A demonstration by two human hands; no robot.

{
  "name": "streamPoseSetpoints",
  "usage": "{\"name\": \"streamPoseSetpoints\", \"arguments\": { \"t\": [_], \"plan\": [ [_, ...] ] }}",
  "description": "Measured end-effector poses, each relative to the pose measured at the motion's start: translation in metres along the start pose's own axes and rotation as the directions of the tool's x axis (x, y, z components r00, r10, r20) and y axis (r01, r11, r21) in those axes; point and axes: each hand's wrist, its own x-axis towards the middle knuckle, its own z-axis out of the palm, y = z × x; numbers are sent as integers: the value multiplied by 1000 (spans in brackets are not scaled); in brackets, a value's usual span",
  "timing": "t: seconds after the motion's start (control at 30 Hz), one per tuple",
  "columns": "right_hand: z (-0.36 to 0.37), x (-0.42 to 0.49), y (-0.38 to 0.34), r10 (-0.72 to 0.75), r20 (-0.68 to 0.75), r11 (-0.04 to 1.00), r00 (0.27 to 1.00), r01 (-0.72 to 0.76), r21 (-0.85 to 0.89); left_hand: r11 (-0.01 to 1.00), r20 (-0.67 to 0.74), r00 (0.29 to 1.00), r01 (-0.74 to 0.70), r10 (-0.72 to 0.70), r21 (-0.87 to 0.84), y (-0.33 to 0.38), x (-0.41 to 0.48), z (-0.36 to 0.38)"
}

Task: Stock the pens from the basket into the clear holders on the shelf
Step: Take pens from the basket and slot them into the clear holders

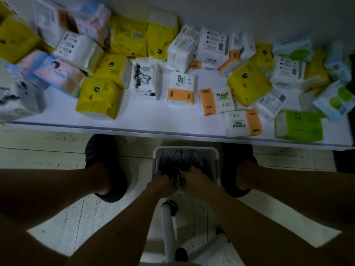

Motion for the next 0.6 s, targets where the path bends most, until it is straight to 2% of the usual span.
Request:
{"name": "streamPoseSetpoints", "arguments": {
  "t": [0.1,0.23,0.4,0.5,0.6],
  "plan": [
    [4,4,-5,-45,-36,990,998,40,-135,999,-54,998,-35,37,38,-2,-4,-4],
    [10,6,-5,-2,-10,984,1000,0,-178,993,-128,992,-29,15,-114,0,-16,-12],
    [7,10,-8,30,35,948,999,-18,-319,959,-227,972,-11,-55,-283,3,-32,-26],
    [11,17,-14,59,21,926,998,-47,-374,844,-162,982,-6,-96,-537,6,-40,-33],
    [9,17,-20,60,-30,951,998,-66,-301,694,-116,987,-6,-112,-720,7,-49,-37]
  ]
}}
